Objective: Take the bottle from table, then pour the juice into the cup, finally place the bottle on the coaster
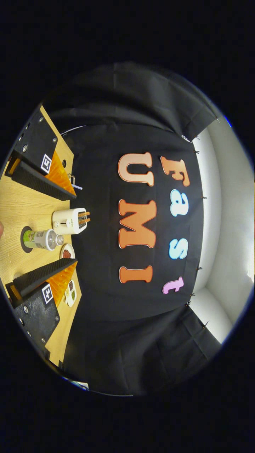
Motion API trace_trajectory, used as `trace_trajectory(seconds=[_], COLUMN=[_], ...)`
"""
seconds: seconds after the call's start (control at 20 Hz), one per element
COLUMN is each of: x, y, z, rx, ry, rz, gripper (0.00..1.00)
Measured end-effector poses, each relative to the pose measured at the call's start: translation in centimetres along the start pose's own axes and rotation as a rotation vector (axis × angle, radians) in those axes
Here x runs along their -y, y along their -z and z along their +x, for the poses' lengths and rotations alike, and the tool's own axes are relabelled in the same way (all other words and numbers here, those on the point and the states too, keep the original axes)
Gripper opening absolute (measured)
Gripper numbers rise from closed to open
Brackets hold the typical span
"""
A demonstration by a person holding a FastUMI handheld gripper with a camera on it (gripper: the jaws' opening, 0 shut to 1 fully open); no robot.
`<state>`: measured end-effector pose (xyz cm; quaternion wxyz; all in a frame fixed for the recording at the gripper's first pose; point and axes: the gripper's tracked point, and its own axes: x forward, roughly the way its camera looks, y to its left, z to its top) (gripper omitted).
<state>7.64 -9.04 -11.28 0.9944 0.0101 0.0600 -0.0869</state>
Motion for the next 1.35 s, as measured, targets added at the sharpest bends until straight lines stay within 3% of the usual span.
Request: trace_trajectory(seconds=[0.25, 0.45, 0.95, 1.35], x=[-3.3, -4.4, -5.0, -5.8], y=[-4.0, -5.2, -7.7, -8.7], z=[-4.0, -5.9, -8.3, -8.8], rx=[0.052, 0.013, 0.050, 0.082], ry=[-0.040, -0.059, -0.168, -0.196], rz=[-0.004, -0.012, 0.034, 0.030], gripper=[0.97, 0.97, 0.96, 0.97])
